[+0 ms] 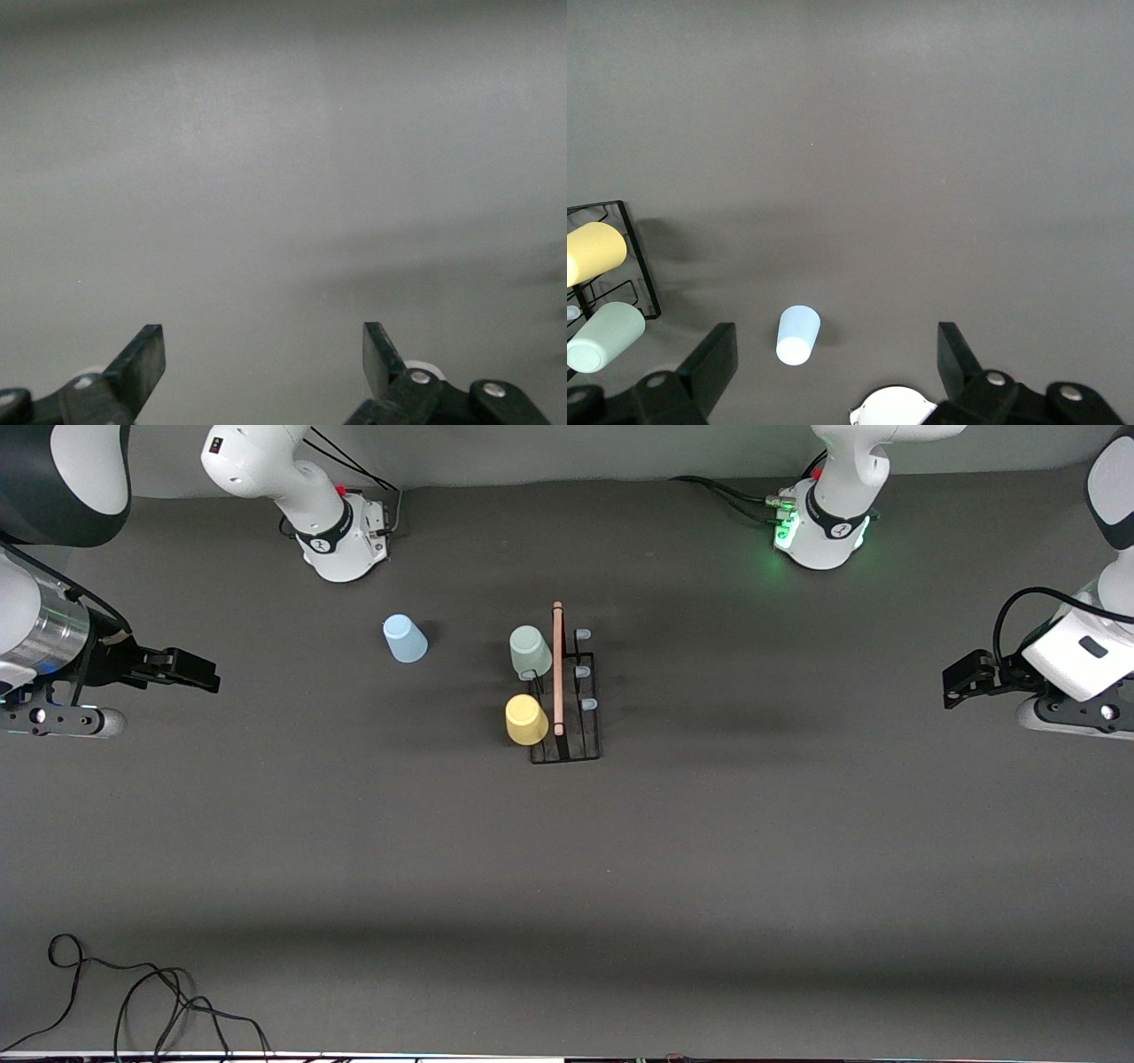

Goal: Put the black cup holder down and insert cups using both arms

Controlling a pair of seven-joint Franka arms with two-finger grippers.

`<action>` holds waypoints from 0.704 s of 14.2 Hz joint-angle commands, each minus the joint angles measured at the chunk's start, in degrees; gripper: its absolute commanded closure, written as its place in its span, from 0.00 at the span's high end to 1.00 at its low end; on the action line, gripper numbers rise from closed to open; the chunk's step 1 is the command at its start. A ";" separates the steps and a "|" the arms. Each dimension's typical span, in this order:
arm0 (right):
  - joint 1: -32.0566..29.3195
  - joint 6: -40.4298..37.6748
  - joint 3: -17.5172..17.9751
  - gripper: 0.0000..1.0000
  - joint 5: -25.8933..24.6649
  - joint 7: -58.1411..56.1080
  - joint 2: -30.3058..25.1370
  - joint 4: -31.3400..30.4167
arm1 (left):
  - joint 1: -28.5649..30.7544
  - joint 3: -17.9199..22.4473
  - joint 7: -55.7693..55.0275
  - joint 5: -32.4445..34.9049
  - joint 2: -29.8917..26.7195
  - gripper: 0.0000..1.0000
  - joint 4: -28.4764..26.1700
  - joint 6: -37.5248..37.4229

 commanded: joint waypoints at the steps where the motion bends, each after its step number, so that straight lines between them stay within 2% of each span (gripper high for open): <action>1: -2.19 -0.19 1.79 1.00 -0.44 -0.89 1.68 1.86 | -0.49 0.13 -0.46 0.77 0.10 0.99 0.55 0.05; 2: -5.77 -0.19 4.75 1.00 -0.44 -0.89 1.51 1.95 | -0.49 0.13 -0.46 0.77 0.10 0.99 0.55 0.05; 3: -10.68 -0.37 10.27 1.00 -0.96 -0.89 0.90 2.64 | -0.49 0.13 -0.46 0.77 0.10 0.99 0.55 0.05; 5: -19.12 -0.90 18.63 1.00 -1.05 -0.81 0.72 3.96 | -0.49 0.13 -0.46 0.77 0.10 0.99 0.55 0.05; 10: -44.07 -0.98 43.58 1.00 -3.95 -0.98 -2.97 4.94 | -0.49 0.13 -0.54 0.77 0.10 0.99 0.55 0.05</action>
